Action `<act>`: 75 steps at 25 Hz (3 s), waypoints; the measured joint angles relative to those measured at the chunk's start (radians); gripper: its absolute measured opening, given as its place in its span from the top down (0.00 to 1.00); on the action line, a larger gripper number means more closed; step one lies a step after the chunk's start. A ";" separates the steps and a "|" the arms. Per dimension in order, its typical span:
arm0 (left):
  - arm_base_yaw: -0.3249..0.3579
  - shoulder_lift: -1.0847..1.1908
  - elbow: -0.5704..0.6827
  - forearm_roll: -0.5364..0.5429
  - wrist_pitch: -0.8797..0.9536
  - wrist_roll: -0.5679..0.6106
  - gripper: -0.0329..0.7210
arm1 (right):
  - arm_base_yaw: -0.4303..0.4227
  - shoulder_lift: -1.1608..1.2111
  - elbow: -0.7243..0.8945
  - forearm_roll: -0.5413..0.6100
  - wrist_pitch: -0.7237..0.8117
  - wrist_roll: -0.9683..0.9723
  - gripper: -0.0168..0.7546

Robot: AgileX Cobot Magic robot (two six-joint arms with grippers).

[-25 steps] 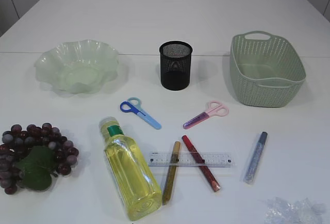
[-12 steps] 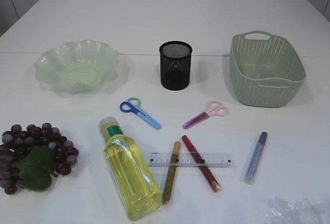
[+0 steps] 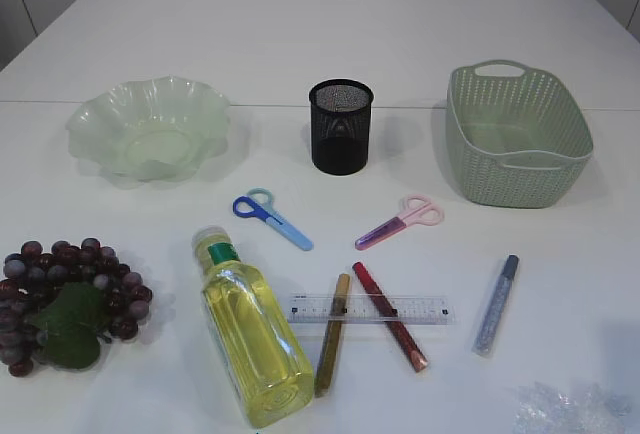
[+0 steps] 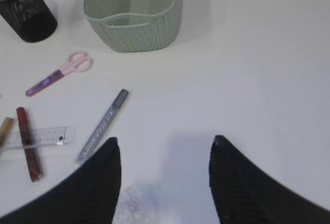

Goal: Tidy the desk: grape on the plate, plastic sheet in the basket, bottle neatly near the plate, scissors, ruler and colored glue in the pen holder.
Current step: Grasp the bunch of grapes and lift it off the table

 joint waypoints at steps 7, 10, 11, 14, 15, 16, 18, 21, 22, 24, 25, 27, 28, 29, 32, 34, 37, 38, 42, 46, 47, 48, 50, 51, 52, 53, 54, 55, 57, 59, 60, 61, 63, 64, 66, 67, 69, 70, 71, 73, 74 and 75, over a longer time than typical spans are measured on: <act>0.000 0.336 -0.008 -0.121 -0.095 -0.011 0.44 | 0.000 0.212 -0.134 0.020 -0.004 -0.085 0.38; 0.000 0.450 -0.043 -0.128 -0.109 -0.011 0.44 | 0.004 0.273 -0.189 0.031 0.005 -0.098 0.33; 0.000 0.490 -0.059 -0.128 -0.109 -0.011 0.44 | 0.011 0.291 -0.204 0.032 0.010 -0.101 0.33; 0.000 0.606 -0.132 -0.105 -0.083 -0.011 0.45 | 0.033 0.374 -0.245 0.035 0.062 -0.105 0.32; 0.000 0.648 -0.166 -0.085 -0.067 -0.011 0.45 | 0.038 0.401 -0.259 0.035 0.085 -0.105 0.31; 0.000 0.683 -0.204 -0.064 -0.046 -0.011 0.45 | 0.040 0.433 -0.273 0.036 0.104 -0.105 0.31; 0.000 0.772 -0.283 -0.025 0.010 -0.011 0.44 | 0.042 0.488 -0.288 0.037 0.136 -0.105 0.31; 0.000 0.906 -0.408 0.011 0.129 0.016 0.44 | 0.042 0.529 -0.296 0.048 0.157 -0.105 0.31; 0.000 0.952 -0.445 0.021 0.171 0.033 0.44 | 0.042 0.536 -0.296 0.052 0.162 -0.105 0.31; 0.000 1.030 -0.500 0.051 0.233 0.060 0.44 | 0.042 0.540 -0.296 0.057 0.162 -0.105 0.31; 0.000 1.067 -0.513 0.073 0.246 0.071 0.44 | 0.042 0.540 -0.296 0.057 0.162 -0.105 0.31; 0.000 1.125 -0.524 0.114 0.260 0.082 0.41 | 0.042 0.540 -0.296 0.057 0.162 -0.105 0.31; 0.000 1.144 -0.526 0.133 0.260 0.085 0.38 | 0.042 0.540 -0.296 0.058 0.162 -0.105 0.31; 0.000 1.161 -0.526 0.147 0.260 0.088 0.33 | 0.042 0.540 -0.296 0.060 0.162 -0.105 0.31; 0.002 1.195 -0.527 0.176 0.242 0.090 0.21 | 0.042 0.540 -0.296 0.064 0.162 -0.105 0.31; 0.002 1.214 -0.527 0.183 0.218 0.092 0.18 | 0.042 0.540 -0.296 0.066 0.162 -0.105 0.31; 0.002 1.245 -0.527 0.186 0.198 0.092 0.17 | 0.042 0.540 -0.296 0.071 0.162 -0.105 0.31; 0.002 1.254 -0.527 0.186 0.193 0.092 0.16 | 0.042 0.540 -0.296 0.072 0.162 -0.105 0.31; 0.002 1.310 -0.531 0.186 0.182 0.093 0.16 | 0.042 0.540 -0.296 0.073 0.160 -0.105 0.31; 0.002 1.362 -0.531 0.184 0.167 0.093 0.16 | 0.042 0.543 -0.296 0.074 0.156 -0.105 0.31; 0.002 1.374 -0.533 0.184 0.157 0.093 0.16 | 0.042 0.545 -0.296 0.074 0.156 -0.105 0.31; 0.002 1.387 -0.533 0.184 0.153 0.093 0.16 | 0.042 0.551 -0.296 0.074 0.156 -0.105 0.31; 0.002 1.410 -0.533 0.182 0.152 0.093 0.16 | 0.042 0.556 -0.296 0.074 0.156 -0.105 0.31; 0.002 1.421 -0.533 0.182 0.149 0.093 0.16 | 0.042 0.560 -0.296 0.076 0.154 -0.105 0.31; 0.002 1.430 -0.533 0.182 0.149 0.093 0.16 | 0.042 0.560 -0.296 0.077 0.152 -0.105 0.31; 0.002 1.436 -0.533 0.182 0.147 0.093 0.16 | 0.042 0.560 -0.296 0.077 0.147 -0.105 0.31; 0.002 1.445 -0.533 0.182 0.145 0.093 0.17 | 0.042 0.560 -0.296 0.079 0.143 -0.105 0.31; 0.002 1.454 -0.533 0.180 0.145 0.093 0.17 | 0.042 0.560 -0.296 0.079 0.138 -0.105 0.31; 0.002 1.471 -0.533 0.173 0.145 0.093 0.17 | 0.042 0.560 -0.296 0.081 0.131 -0.105 0.31; 0.002 1.478 -0.533 0.168 0.145 0.093 0.17 | 0.042 0.560 -0.296 0.081 0.127 -0.105 0.31; 0.002 1.478 -0.533 0.166 0.145 0.093 0.17 | 0.042 0.560 -0.296 0.081 0.125 -0.105 0.31; 0.002 1.478 -0.533 0.165 0.145 0.093 0.18 | 0.042 0.560 -0.296 0.081 0.123 -0.105 0.31; 0.002 1.478 -0.533 0.164 0.145 0.093 0.21 | 0.042 0.560 -0.296 0.081 0.120 -0.105 0.31; 0.002 1.478 -0.533 0.164 0.145 0.093 0.24 | 0.042 0.560 -0.296 0.081 0.118 -0.105 0.31; 0.002 1.478 -0.533 0.160 0.145 0.093 0.31 | 0.042 0.560 -0.296 0.081 0.118 -0.105 0.31; 0.002 1.478 -0.533 0.159 0.145 0.093 0.36 | 0.042 0.560 -0.296 0.081 0.118 -0.105 0.31; 0.002 1.478 -0.535 0.157 0.145 0.093 0.48 | 0.042 0.560 -0.296 0.081 0.118 -0.105 0.31; 0.002 1.478 -0.535 0.157 0.147 0.093 0.52 | 0.042 0.560 -0.296 0.081 0.118 -0.105 0.31; 0.002 1.478 -0.535 0.157 0.149 0.093 0.57 | 0.042 0.560 -0.296 0.081 0.118 -0.105 0.31; 0.002 1.478 -0.535 0.157 0.154 0.093 0.62 | 0.042 0.560 -0.296 0.081 0.118 -0.105 0.31; 0.002 1.478 -0.535 0.156 0.156 0.093 0.63 | 0.042 0.560 -0.296 0.081 0.116 -0.105 0.31; 0.002 1.478 -0.535 0.156 0.158 0.093 0.64 | 0.042 0.560 -0.296 0.081 0.114 -0.105 0.31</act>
